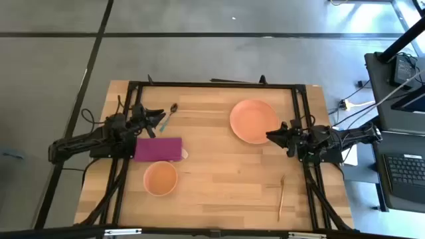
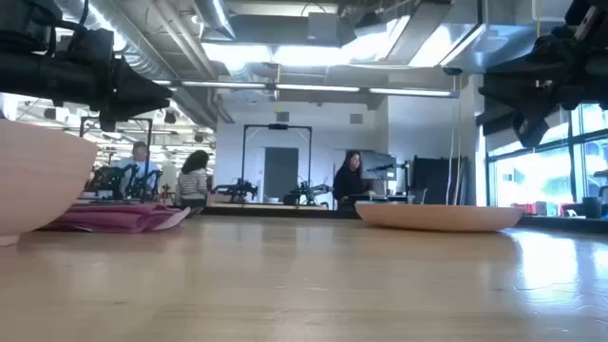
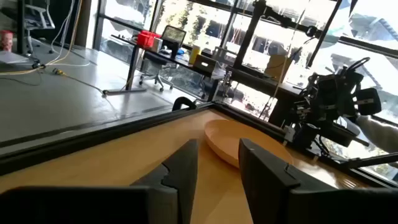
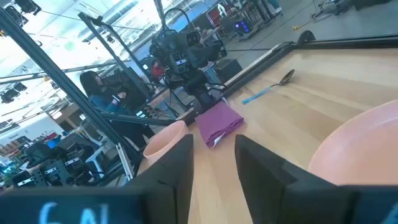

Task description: Set table place

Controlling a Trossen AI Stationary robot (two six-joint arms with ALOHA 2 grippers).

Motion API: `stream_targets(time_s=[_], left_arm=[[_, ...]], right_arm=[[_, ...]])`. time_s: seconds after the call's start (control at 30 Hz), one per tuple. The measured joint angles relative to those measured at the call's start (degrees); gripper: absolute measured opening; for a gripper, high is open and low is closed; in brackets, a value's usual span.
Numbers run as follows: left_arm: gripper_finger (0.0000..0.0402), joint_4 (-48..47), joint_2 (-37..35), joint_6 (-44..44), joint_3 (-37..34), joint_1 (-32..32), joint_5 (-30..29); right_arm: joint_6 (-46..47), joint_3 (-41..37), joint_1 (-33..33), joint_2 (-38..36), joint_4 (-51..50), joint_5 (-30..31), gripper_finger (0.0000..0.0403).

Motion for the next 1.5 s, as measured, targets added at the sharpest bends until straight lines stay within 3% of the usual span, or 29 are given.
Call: stream_targets(time_s=[0.87, 1.1, 1.37, 1.5], left_arm=[[0.0110, 0.01, -0.01, 0.00, 0.01, 0.00, 0.00], [0.0110, 0.00, -0.01, 0.00, 0.01, 0.00, 0.00], [0.0110, 0.00, 0.00, 0.00, 0.02, 0.00, 0.00], [0.0110, 0.00, -0.02, 0.00, 0.00, 0.00, 0.00]], right_arm=[[-1.77, -0.01, 0.01, 0.02, -0.01, -0.12, 0.0120], [-2.96, -0.01, -0.01, 0.02, -0.78, -6.68, 0.0120], [-5.22, 0.00, 0.79, 0.02, -1.57, -10.23, 0.0120], [-6.61, -0.01, 2.78, -0.02, -0.99, -7.11, 0.0120]])
